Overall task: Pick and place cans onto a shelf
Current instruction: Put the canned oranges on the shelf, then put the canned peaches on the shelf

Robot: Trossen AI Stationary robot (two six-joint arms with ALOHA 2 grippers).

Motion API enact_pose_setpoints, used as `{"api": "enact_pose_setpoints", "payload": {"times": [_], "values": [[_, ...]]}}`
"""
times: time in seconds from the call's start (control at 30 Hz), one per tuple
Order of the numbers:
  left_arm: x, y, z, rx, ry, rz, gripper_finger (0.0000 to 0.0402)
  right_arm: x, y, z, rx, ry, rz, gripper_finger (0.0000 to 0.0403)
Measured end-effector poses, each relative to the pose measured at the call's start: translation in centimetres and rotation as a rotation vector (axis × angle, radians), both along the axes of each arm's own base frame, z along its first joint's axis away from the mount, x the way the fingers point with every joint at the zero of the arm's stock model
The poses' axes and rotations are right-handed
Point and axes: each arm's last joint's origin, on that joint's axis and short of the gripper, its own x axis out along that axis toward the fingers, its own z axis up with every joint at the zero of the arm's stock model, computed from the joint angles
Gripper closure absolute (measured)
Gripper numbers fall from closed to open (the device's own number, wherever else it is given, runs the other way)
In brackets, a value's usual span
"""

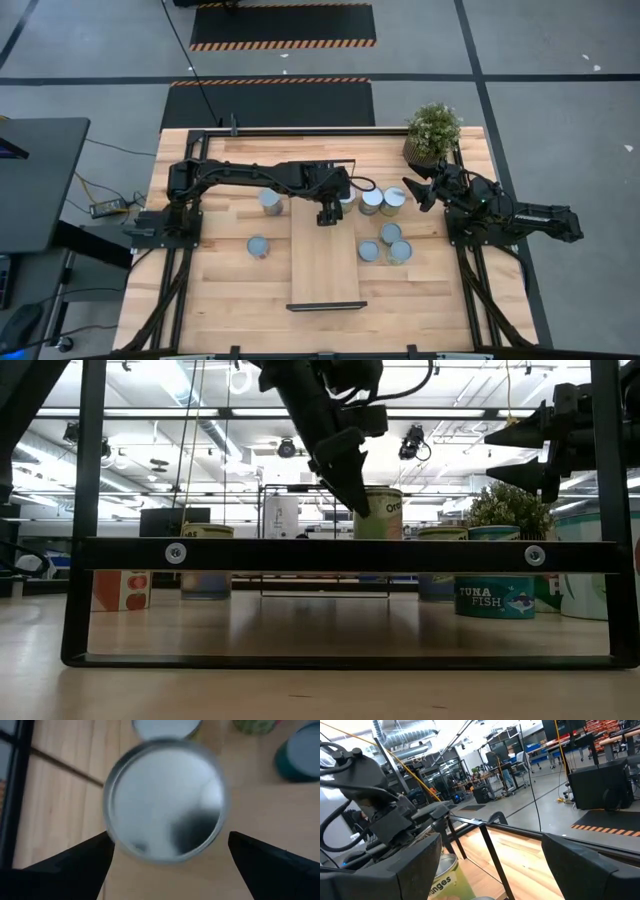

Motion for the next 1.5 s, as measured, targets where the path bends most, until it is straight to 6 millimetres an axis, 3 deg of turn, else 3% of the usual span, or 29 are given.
{"api": "enact_pose_setpoints", "payload": {"times": [0.17,0.37,0.47,0.63,0.8,1.03,1.13,1.3,1.5], "values": [[-0.7,0.1,1.3,0.027,0.051,0.024,0.0006,0.0,0.0,0.0,0.000,0.000,0.000,0.0051],[-3.4,-0.8,3.7,-0.040,0.165,0.043,0.0010,0.0,0.0,0.0,-0.001,-0.001,0.002,0.0051],[-4.8,-1.1,3.9,-0.088,0.252,0.076,0.0016,0.0,0.0,0.0,-0.001,-0.001,0.002,0.0051],[-7.7,-1.9,2.7,-0.160,0.296,0.137,0.0024,0.0,0.0,0.0,0.000,0.002,0.002,0.0051],[-11.6,-2.7,2.2,-0.202,0.239,0.234,0.0024,0.0,0.0,0.0,-0.002,0.003,0.017,0.0051],[-16.5,-4.5,3.9,-0.180,0.068,0.319,0.0024,0.0,0.1,0.0,-0.004,-0.004,0.022,0.0051],[-18.8,-4.9,3.2,-0.195,0.046,0.387,0.0024,0.0,0.1,0.1,-0.005,-0.005,0.025,0.0051],[-21.9,-4.6,0.0,-0.224,0.093,0.519,0.0024,0.0,0.1,0.1,-0.006,-0.010,0.024,0.0051],[-22.3,-3.6,-3.7,-0.213,0.075,0.544,0.0024,0.0,0.1,0.2,-0.008,-0.020,0.025,0.0051]]}}
